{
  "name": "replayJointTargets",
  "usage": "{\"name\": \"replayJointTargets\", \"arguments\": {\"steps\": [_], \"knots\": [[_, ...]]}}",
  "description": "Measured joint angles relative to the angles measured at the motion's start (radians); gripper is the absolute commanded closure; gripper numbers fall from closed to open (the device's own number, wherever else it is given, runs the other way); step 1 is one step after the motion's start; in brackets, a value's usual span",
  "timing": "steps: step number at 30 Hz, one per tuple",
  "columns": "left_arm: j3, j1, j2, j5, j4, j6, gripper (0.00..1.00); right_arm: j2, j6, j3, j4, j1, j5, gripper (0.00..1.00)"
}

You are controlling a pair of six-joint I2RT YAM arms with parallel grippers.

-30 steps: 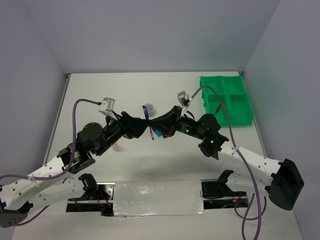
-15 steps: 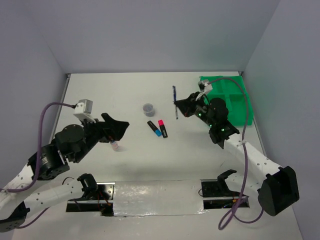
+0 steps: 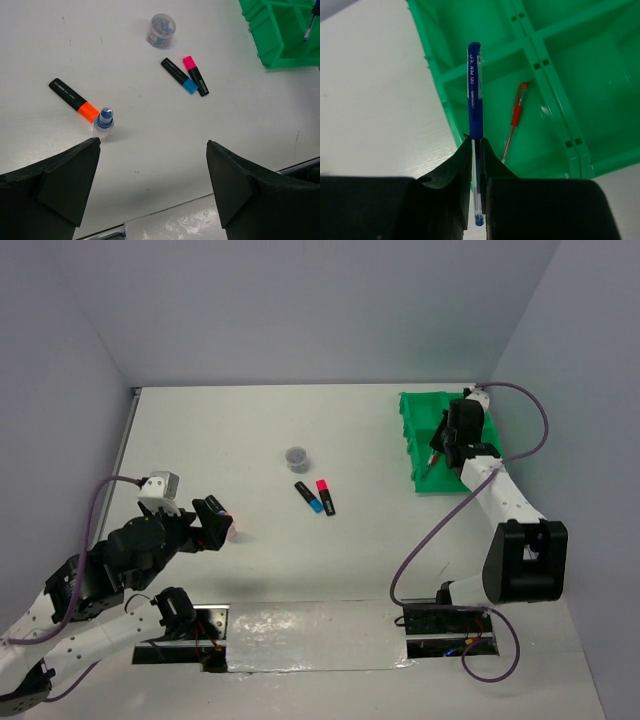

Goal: Sort the stationery into containers
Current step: Place the pen in the storage box.

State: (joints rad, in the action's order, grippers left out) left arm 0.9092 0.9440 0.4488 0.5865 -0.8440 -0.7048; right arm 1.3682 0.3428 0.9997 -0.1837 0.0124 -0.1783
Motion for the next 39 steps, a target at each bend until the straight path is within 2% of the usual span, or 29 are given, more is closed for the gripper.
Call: {"name": "replayJointTargets", "arguments": {"steps": [9,23,27,28,29,34,39], "knots": [[-0.014,0.0,-0.017,-0.043,0.035,0.035,0.01,0.151,-0.001,0.049,-0.056,-0.072,-0.056,0.98],[-0.022,0.0,-0.021,-0.079,0.058,0.055,0.01,0.233,0.042,0.04,0.012,-0.074,-0.021,0.95],[-0.022,0.0,-0.02,-0.086,0.06,0.061,0.01,0.269,0.061,0.031,0.033,-0.074,0.002,0.9],[-0.022,0.0,-0.02,-0.087,0.06,0.068,0.01,0.27,0.063,0.024,0.037,-0.074,0.005,0.88],[-0.022,0.0,-0.02,-0.088,0.06,0.07,0.01,0.27,0.066,0.018,0.037,-0.074,0.008,0.81],[-0.022,0.0,-0.02,-0.094,0.06,0.073,0.01,0.276,0.082,0.012,0.04,-0.074,0.028,0.7],[-0.022,0.0,-0.021,-0.094,0.061,0.073,0.01,0.327,0.083,0.041,0.033,-0.074,0.048,0.66]]}}
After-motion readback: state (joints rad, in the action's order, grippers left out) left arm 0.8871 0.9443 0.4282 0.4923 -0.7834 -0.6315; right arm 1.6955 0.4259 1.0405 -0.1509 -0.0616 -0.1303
